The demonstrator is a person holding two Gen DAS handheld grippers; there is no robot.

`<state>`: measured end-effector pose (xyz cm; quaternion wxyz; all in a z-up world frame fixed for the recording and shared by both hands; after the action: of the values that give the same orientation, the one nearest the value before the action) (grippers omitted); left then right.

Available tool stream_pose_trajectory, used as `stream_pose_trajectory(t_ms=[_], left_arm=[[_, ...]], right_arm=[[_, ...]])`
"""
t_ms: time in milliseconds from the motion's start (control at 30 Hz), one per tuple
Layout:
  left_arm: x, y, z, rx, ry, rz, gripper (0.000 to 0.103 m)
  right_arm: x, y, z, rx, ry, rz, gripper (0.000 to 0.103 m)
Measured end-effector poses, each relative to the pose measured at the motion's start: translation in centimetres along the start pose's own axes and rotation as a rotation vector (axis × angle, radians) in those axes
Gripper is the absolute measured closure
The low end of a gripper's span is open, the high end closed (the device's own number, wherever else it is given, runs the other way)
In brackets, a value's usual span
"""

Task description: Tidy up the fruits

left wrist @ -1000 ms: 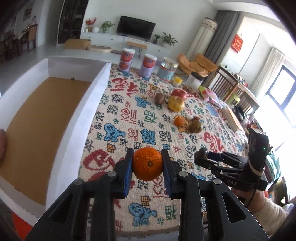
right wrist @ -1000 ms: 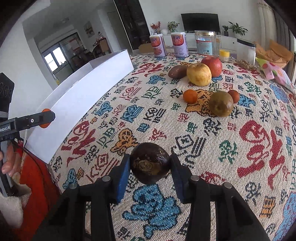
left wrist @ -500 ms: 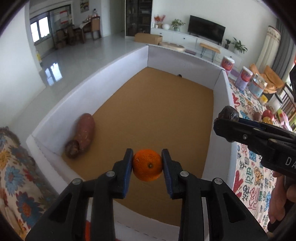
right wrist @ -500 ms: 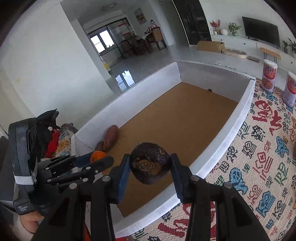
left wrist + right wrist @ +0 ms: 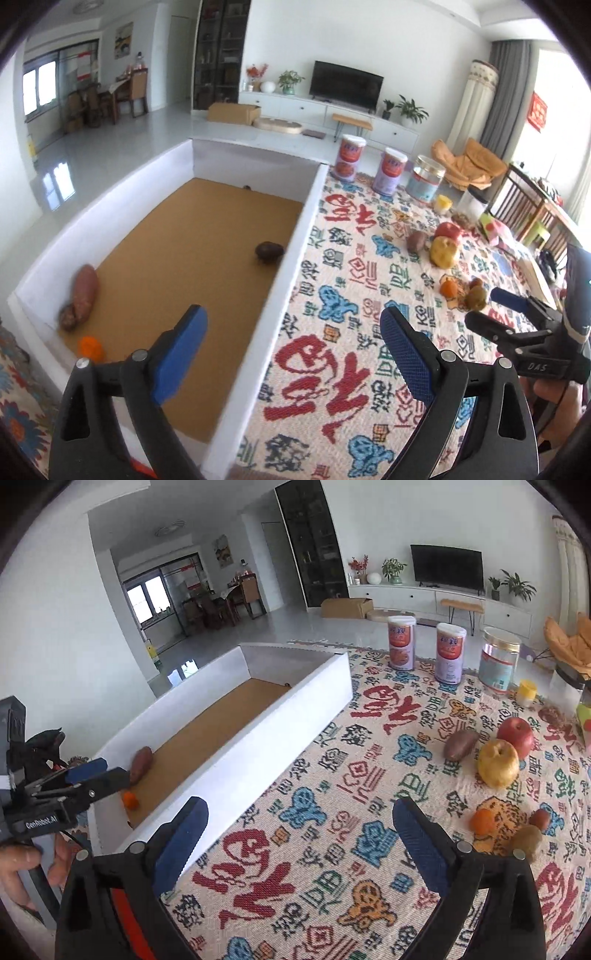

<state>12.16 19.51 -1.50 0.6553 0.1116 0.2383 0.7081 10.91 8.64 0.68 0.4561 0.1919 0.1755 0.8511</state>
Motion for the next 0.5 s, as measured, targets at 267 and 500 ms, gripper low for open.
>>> stream_pose_trajectory(t_ms=[267,500], left_arm=[[-15.3,-6.8,-10.0,0.207,-0.176,-0.220,0.006],[-19.7,-11.7,-13.0,0.197,-0.214,-0.182,0.006]], right_arm=[[-22.5,8.6,-12.6,0.121,-0.076,-0.473,0.003],[-29.2,12.8,-15.1,0.095,-0.238,-0.597,0.003]])
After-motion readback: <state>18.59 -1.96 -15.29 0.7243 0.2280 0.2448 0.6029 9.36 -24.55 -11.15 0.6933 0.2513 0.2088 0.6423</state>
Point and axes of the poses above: each gripper's, at about its wrist camera, not at the fingertips, and y roughly against the way its jaws point, x to its left, z to its top, the point moved 10 cm from there along -y, roughly the way its jaws point, and after that the axes turned 15 degrees about -x, right-handed, at the moved point
